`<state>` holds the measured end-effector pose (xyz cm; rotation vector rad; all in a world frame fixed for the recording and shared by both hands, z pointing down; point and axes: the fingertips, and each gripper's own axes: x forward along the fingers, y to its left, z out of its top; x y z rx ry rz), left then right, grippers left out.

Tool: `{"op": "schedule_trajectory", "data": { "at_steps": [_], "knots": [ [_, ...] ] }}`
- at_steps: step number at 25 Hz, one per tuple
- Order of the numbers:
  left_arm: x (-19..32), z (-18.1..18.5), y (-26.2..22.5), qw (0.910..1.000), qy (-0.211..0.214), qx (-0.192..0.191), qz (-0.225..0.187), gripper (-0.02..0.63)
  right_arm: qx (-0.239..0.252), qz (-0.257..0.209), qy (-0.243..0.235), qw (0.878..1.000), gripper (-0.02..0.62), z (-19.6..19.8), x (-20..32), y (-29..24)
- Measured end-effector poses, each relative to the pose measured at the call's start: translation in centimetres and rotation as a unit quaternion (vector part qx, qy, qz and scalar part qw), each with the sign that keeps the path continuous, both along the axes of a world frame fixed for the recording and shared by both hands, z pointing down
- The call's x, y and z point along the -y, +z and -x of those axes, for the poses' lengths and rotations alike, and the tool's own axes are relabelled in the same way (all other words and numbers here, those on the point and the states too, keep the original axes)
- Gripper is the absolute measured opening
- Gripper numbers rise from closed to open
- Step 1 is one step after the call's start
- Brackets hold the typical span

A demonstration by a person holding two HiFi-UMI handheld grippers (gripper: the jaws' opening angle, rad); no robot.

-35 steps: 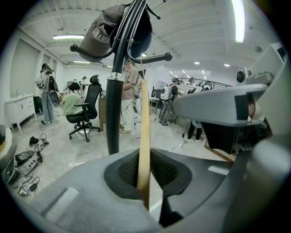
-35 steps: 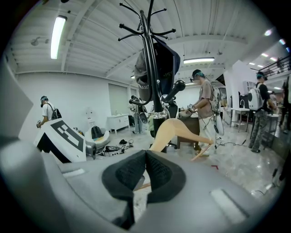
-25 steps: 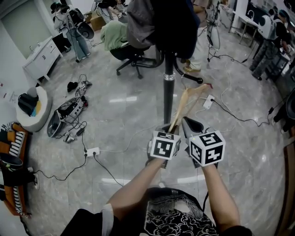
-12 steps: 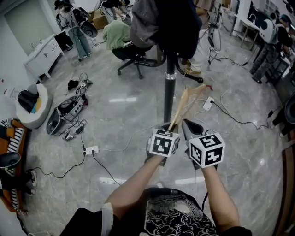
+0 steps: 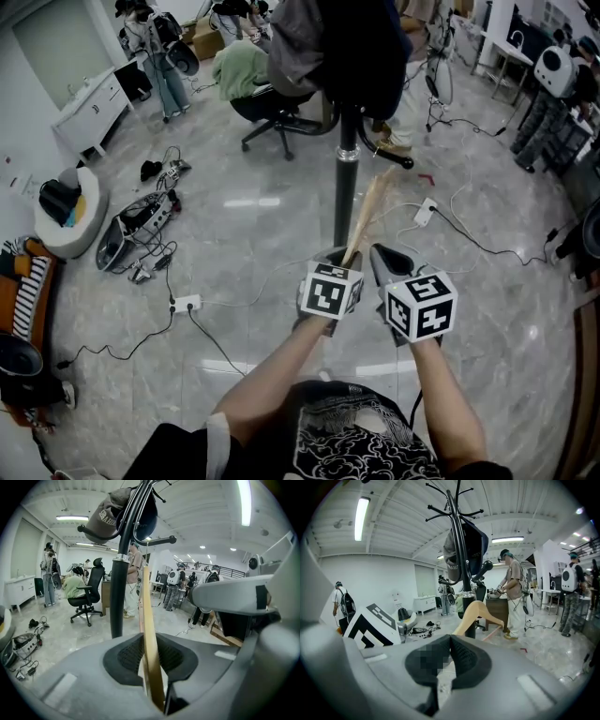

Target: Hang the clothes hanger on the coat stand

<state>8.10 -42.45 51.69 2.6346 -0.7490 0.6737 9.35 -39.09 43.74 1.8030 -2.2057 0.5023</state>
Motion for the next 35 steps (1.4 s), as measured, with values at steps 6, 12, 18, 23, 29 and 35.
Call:
{"op": "schedule_trajectory", "data": {
  "at_steps": [6, 12, 18, 23, 29, 35],
  "knots": [
    [-0.3, -0.2, -0.3, 0.9999, -0.008, -0.005, 0.004, 0.057, 0.002, 0.000, -0.007, 1.000, 0.000, -0.4, -0.2, -0.1],
    [-0.5, 0.3, -0.9, 0.9997, -0.022, -0.004, 0.000, 0.088, 0.006, -0.001, -0.019, 1.000, 0.000, 0.1, -0.5, -0.4],
    [-1.3, 0.9, -1.6, 0.9994, -0.036, -0.003, -0.003, 0.107, 0.010, -0.004, -0.032, 0.999, 0.000, 0.4, -1.1, -0.9],
    [-2.4, 1.6, -2.5, 0.9988, -0.047, -0.013, -0.010, 0.107, 0.016, -0.007, -0.042, 0.999, 0.000, 1.0, -2.1, -0.9],
    [-3.9, 2.4, -4.4, 0.9972, -0.061, -0.032, -0.029, 0.106, 0.022, -0.011, -0.049, 0.999, 0.000, 1.5, -3.6, -1.0],
    [-6.4, 2.3, -6.6, 0.9956, -0.073, -0.050, -0.033, 0.106, 0.028, -0.017, -0.054, 0.998, 0.000, 0.9, -5.3, -1.9]
  ]
}}
